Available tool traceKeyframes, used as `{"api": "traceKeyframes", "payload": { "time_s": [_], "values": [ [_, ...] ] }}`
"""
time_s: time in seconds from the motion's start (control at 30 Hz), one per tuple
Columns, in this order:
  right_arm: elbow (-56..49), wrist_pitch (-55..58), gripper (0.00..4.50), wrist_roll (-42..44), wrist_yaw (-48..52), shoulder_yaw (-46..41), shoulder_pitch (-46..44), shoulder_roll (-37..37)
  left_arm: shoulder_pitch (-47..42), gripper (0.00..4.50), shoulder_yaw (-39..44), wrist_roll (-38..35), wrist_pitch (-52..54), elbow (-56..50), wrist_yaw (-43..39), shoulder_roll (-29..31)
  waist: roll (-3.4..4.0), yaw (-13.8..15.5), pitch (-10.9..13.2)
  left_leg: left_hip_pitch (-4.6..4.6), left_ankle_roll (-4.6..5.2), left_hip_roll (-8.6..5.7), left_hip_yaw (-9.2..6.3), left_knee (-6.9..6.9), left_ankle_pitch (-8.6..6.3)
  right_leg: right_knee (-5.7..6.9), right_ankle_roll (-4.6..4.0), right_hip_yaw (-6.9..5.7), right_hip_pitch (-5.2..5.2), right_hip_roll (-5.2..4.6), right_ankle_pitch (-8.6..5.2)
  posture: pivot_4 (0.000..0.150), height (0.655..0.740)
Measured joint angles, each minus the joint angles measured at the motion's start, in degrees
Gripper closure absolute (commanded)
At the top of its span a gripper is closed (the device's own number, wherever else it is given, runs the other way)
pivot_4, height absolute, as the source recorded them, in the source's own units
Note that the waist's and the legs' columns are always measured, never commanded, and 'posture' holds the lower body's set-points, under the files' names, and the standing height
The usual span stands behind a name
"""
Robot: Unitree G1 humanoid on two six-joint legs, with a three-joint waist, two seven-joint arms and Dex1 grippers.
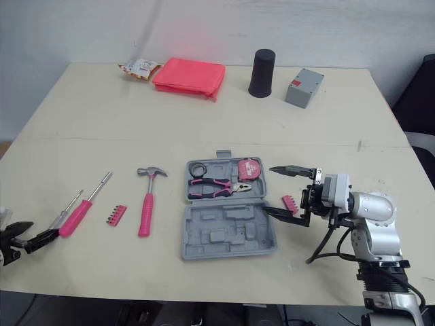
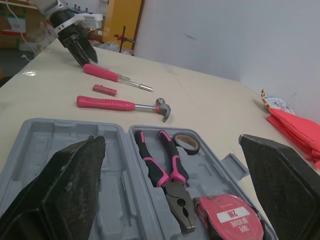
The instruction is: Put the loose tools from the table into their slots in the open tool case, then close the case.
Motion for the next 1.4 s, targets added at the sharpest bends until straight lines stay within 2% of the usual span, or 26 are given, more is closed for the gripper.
{"api": "traceKeyframes", "payload": {
  "time_s": [0.43, 0.6, 0.63, 0.7, 0.77, 0.8, 0.83, 1.03, 1.2, 1.27, 1.37, 1.4],
  "values": [
    [-1.8, 0.1, 0.03, 0.0, -1.2, 0.1, 0.2, -0.1, -7.5, 0.06, -5.0, 3.2, -4.7, 5.9, -2.7, -0.5, 0.05, 1.0, 0.0, 0.04, 0.0, -0.05, 0.03, 0.03, 0.08, 0.16, 0.0, 0.0, -0.01, -0.02, 0.0, 0.15, 0.74],
    [-2.0, 0.0, 0.0, 0.0, -1.7, 0.1, 0.4, -0.1, -9.6, 1.57, -6.4, 3.8, -5.7, 7.9, -4.3, -0.2, 0.12, 1.6, -0.1, 0.05, 0.0, -0.05, 0.04, 0.04, 0.07, 0.17, 0.0, 0.0, -0.02, -0.03, 0.0, 0.15, 0.74],
    [-2.3, -0.1, 0.0, 0.0, -1.7, 0.1, 0.8, -0.2, -9.7, 2.14, -7.1, 4.1, -5.8, 8.2, -4.9, 0.6, 0.13, 1.5, -0.1, 0.06, 0.0, -0.05, 0.05, 0.03, 0.07, 0.18, 0.0, 0.0, -0.02, -0.03, 0.0, 0.15, 0.74],
    [-2.5, -0.8, 0.0, 0.0, -0.9, 0.0, 2.4, -0.7, -9.2, 2.86, -9.1, 5.5, -8.4, 8.2, -6.8, 1.7, 0.27, 1.5, -0.2, 0.08, 0.03, -0.05, 0.1, 0.01, 0.06, 0.16, 0.0, 0.02, -0.01, -0.03, 0.0, 0.15, 0.74],
    [-2.6, -1.2, 0.0, 0.5, 0.4, 0.0, 3.6, -1.2, -8.9, 3.9, -10.5, 6.4, -10.4, 8.7, -8.1, 2.4, 0.53, 1.4, -0.3, 0.15, 0.06, -0.05, 0.28, 0.0, 0.04, 0.16, 0.01, 0.05, -0.01, -0.03, 0.0, 0.15, 0.74],
    [-3.3, -1.2, 0.0, 1.1, 1.4, 0.0, 4.5, -1.5, -9.1, 4.29, -10.8, 6.5, -10.7, 9.1, -8.4, 2.5, 0.7, 1.4, -0.3, 0.17, 0.07, -0.05, 0.3, 0.0, 0.04, 0.19, 0.01, 0.05, -0.01, -0.03, 0.0, 0.15, 0.74],
    [-4.0, -1.0, 0.0, 1.9, 2.5, 0.0, 5.0, -1.8, -9.4, 4.4, -10.8, 6.5, -10.8, 10.0, -8.4, 2.5, 0.77, 1.4, -0.4, 0.23, 0.06, -0.04, 0.31, -0.01, 0.05, 0.27, 0.01, 0.05, -0.02, -0.03, 0.0, 0.15, 0.74],
    [-7.5, 0.9, 0.0, 4.0, 4.3, 0.3, 5.9, -2.2, -9.2, 4.4, -10.1, 6.4, -10.4, 11.4, -8.0, 2.5, 0.85, 0.8, -0.4, 0.55, 0.17, 0.03, 0.5, -0.11, 0.07, 0.65, -0.01, 0.18, -0.03, -0.02, -0.01, 0.15, 0.74],
    [-9.4, 2.7, 0.0, 4.0, 1.7, 0.1, 6.0, -2.1, -6.5, 4.4, -7.7, 6.7, -10.9, 10.0, -7.4, 3.8, 0.56, -0.3, -0.3, 0.54, 0.08, 0.1, 0.54, -0.14, 0.06, 0.65, -0.03, 0.18, -0.11, -0.02, -0.02, 0.15, 0.74],
    [-9.2, 2.9, 0.0, 3.6, -0.4, -0.6, 6.8, -2.1, -5.3, 4.4, -3.9, 6.1, -10.6, 4.4, -7.2, 3.9, 0.05, -0.1, -0.1, 0.23, -0.13, 0.14, 0.5, -0.04, 0.17, 0.66, -0.08, 0.14, -0.36, -0.02, 0.01, 0.15, 0.74],
    [-9.0, 2.5, 0.0, 2.9, -1.4, -1.3, 6.7, -2.2, -5.5, 4.4, -1.3, 5.1, -11.0, -2.2, -7.9, 4.6, -0.15, 0.2, -0.1, 0.04, -0.12, 0.13, 0.44, 0.02, 0.19, 0.47, -0.19, 0.07, -0.38, -0.05, 0.1, 0.15, 0.74],
    [-7.7, 1.1, 0.0, 2.4, -0.2, -1.8, 6.8, -3.3, -5.7, 4.4, -1.2, 4.2, -10.7, -7.3, -8.6, 5.6, -0.17, 0.5, -0.1, 0.02, -0.04, 0.07, 0.42, 0.01, 0.17, 0.32, -0.15, 0.05, -0.31, -0.1, 0.14, 0.15, 0.74]
  ]
}}
